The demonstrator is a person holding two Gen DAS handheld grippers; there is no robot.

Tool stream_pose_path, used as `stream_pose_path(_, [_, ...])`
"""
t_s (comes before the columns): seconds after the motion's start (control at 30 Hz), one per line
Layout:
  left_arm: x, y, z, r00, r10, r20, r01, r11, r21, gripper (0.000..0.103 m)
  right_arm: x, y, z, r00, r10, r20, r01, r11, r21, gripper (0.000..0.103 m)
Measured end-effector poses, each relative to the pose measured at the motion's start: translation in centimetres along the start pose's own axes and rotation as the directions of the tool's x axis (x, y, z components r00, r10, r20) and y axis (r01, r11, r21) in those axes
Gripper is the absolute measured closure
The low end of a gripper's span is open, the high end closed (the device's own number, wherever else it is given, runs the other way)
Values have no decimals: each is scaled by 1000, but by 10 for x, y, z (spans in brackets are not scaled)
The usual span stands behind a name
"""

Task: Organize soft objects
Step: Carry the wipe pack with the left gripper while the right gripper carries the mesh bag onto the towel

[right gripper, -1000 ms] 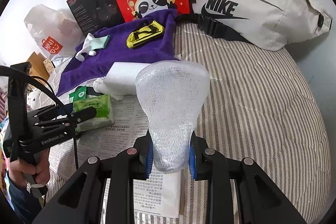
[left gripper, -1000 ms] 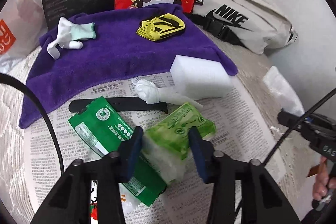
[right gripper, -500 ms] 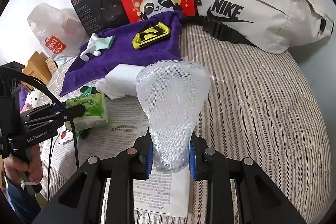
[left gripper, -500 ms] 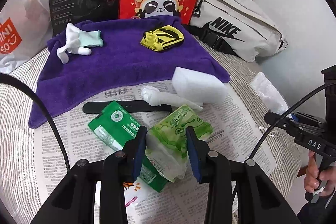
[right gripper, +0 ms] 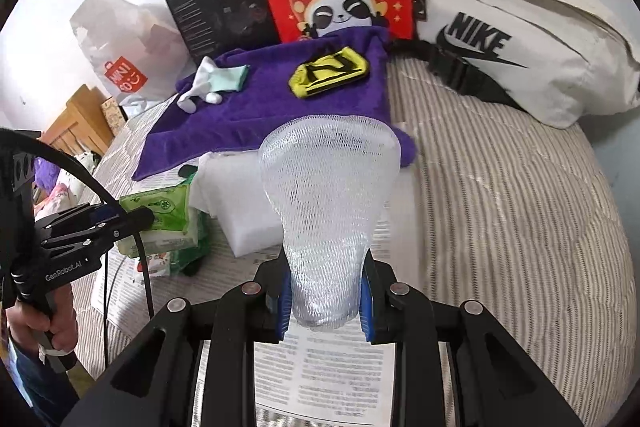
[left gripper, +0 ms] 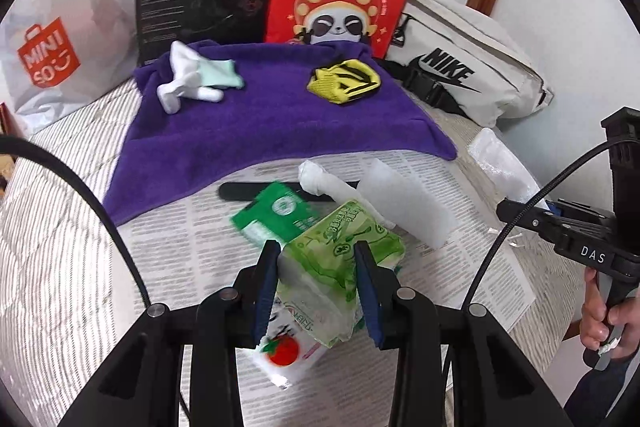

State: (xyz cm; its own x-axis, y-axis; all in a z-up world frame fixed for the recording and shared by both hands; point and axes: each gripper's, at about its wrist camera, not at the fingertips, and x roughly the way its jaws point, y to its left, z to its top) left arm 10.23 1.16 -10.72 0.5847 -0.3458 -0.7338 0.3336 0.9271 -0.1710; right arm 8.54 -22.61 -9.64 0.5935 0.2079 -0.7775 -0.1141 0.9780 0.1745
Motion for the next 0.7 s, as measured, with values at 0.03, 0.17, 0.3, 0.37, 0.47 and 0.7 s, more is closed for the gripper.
stream_pose_path(0.03, [0,4,-2,1000,12,-5,-12,1000,-2,68,1,3,0,1000,-1,-3,1,1000,-6,76])
stream_pose_path(0.17, [1,21,-13,998,53,-29,-54,998,-24,68,5,16,-2,1000,6,-17,-6,1000,-28,76])
stream_pose_path(0.3, [0,40,-22,997,63,-36,-66,995,-73,68,6,26,-5,1000,9,-22,-10,999,-50,76])
stream_pose_path(0.37, [-3,48,-24,997,67,-32,-70,993,-91,68,6,30,-6,1000,11,-24,-13,998,-59,76])
stream_pose_path(0.47, [-7,55,-26,997,69,-25,-72,992,-108,68,7,35,-7,1000,12,-29,-14,998,-67,76])
stream_pose_path(0.7, [-15,63,-15,998,64,7,-63,992,-113,68,16,40,-1,999,13,-40,-16,995,-94,76])
